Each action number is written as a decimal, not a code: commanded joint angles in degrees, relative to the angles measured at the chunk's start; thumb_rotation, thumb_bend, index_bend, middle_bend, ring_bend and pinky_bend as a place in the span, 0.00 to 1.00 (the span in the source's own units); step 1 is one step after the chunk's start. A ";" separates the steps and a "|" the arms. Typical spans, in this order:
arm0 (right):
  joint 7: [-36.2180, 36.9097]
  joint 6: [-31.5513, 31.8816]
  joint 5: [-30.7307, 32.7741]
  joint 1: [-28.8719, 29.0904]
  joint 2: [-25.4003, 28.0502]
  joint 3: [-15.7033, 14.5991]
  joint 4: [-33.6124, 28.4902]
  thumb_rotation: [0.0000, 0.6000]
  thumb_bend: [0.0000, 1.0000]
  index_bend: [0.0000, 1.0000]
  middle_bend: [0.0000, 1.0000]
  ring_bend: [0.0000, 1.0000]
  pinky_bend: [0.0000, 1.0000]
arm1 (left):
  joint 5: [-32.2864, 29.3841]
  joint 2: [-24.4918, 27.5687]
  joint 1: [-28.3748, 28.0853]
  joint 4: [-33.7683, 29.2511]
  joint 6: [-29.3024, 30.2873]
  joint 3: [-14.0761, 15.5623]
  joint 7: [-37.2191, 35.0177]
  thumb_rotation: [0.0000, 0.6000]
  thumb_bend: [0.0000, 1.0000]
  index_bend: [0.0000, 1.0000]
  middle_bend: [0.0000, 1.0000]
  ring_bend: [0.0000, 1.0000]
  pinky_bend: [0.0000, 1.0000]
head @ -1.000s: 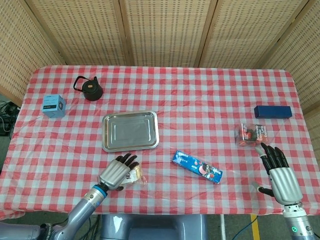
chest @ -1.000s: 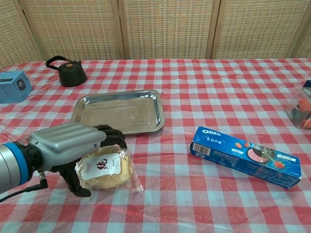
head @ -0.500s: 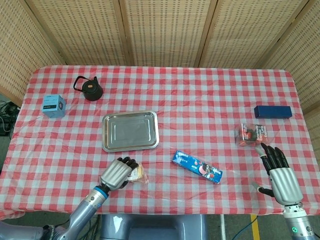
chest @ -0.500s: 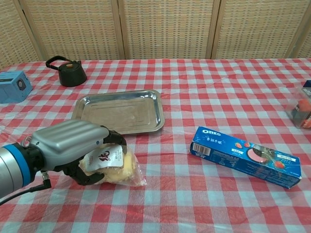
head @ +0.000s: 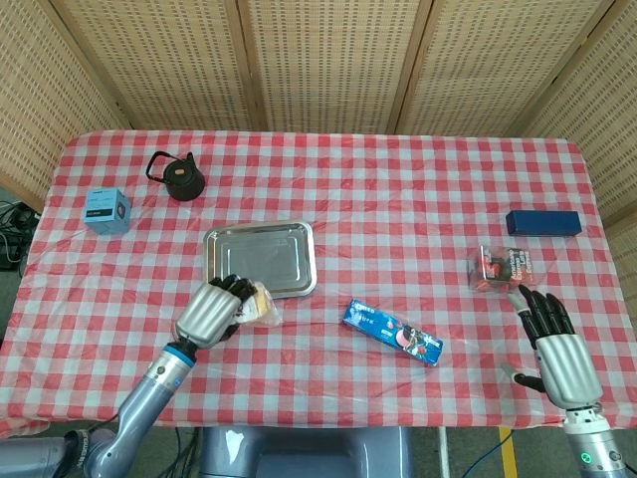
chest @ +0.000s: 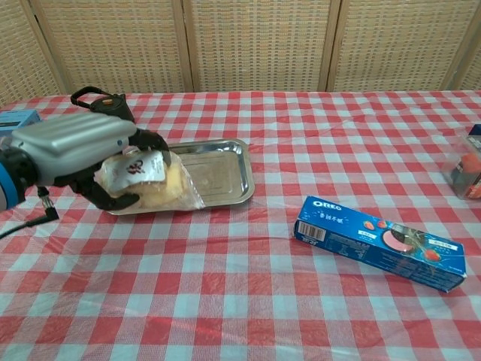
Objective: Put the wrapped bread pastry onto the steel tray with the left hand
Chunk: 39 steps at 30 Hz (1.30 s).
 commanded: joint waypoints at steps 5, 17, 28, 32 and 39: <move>-0.19 -0.67 0.45 0.22 -0.23 0.05 0.21 1.00 0.05 0.00 0.00 0.00 0.00 | -5.52 0.91 -3.91 4.90 -2.46 -4.91 0.92 1.00 0.55 0.42 0.23 0.21 0.37; 0.05 -2.30 1.18 0.89 -0.79 0.05 0.90 1.00 0.05 0.00 0.00 0.00 0.00 | -12.83 -5.60 -11.72 18.97 -8.38 -8.75 0.79 1.00 0.54 0.42 0.23 0.21 0.37; 1.41 -1.87 0.64 0.85 -0.43 -0.18 0.86 1.00 0.05 0.00 0.00 0.00 0.00 | -14.23 -11.96 -13.58 27.85 -8.52 -7.34 -0.58 1.00 0.28 0.27 0.09 0.08 0.25; 1.22 -1.70 0.43 0.81 -0.51 -0.28 0.91 1.00 0.05 0.00 0.00 0.00 0.00 | -14.62 -11.40 -13.18 27.08 -7.76 -6.92 -0.73 1.00 0.22 0.09 0.00 0.00 0.09; 0.15 -1.93 0.00 0.89 -0.89 -0.62 0.85 1.00 0.05 0.00 0.00 0.00 0.00 | -13.85 -8.27 -11.26 23.37 -5.76 -6.93 -3.83 1.00 0.18 0.00 0.00 0.00 0.00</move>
